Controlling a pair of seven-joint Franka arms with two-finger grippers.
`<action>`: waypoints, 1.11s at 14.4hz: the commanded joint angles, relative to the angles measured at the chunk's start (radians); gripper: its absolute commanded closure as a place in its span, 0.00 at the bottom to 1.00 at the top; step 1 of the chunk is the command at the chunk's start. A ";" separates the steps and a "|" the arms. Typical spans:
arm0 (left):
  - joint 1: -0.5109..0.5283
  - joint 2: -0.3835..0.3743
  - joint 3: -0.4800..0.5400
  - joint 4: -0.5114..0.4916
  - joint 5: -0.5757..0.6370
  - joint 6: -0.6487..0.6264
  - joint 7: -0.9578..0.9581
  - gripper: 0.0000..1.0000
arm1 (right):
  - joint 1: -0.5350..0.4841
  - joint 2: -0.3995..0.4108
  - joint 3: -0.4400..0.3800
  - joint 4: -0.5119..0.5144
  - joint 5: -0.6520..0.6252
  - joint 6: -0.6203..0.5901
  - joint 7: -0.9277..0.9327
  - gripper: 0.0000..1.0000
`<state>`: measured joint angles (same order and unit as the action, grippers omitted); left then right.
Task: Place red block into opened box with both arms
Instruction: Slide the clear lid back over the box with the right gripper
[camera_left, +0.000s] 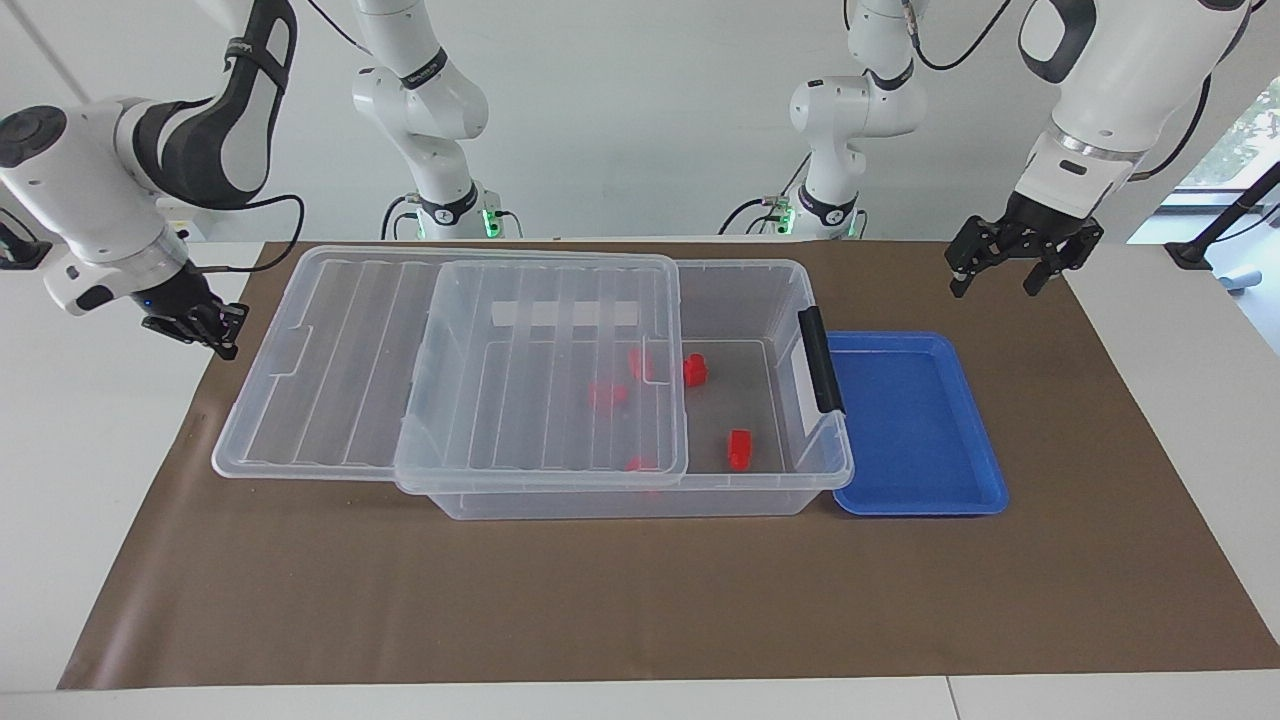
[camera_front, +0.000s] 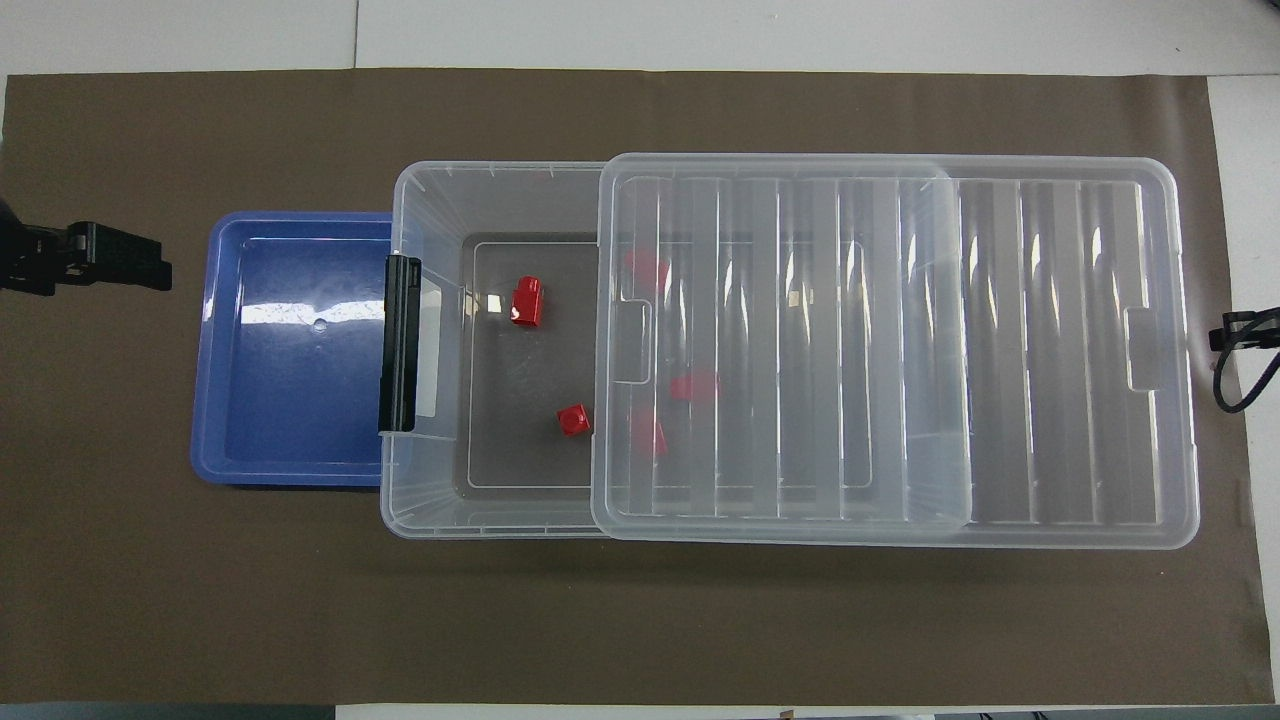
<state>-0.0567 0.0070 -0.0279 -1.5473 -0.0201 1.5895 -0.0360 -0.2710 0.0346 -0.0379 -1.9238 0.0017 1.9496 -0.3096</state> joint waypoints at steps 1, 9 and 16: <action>0.021 0.060 -0.007 0.108 -0.014 -0.094 0.047 0.00 | 0.021 -0.027 0.007 -0.035 -0.002 0.018 0.043 1.00; 0.020 0.053 -0.014 0.108 -0.009 -0.102 0.051 0.00 | 0.143 -0.033 0.012 -0.052 0.000 0.023 0.225 1.00; 0.015 -0.033 -0.017 -0.040 -0.006 -0.053 0.068 0.00 | 0.260 -0.041 0.012 -0.064 0.000 0.023 0.421 1.00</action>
<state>-0.0465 0.0257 -0.0389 -1.5127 -0.0201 1.5043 0.0134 -0.0323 0.0216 -0.0280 -1.9528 0.0018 1.9497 0.0643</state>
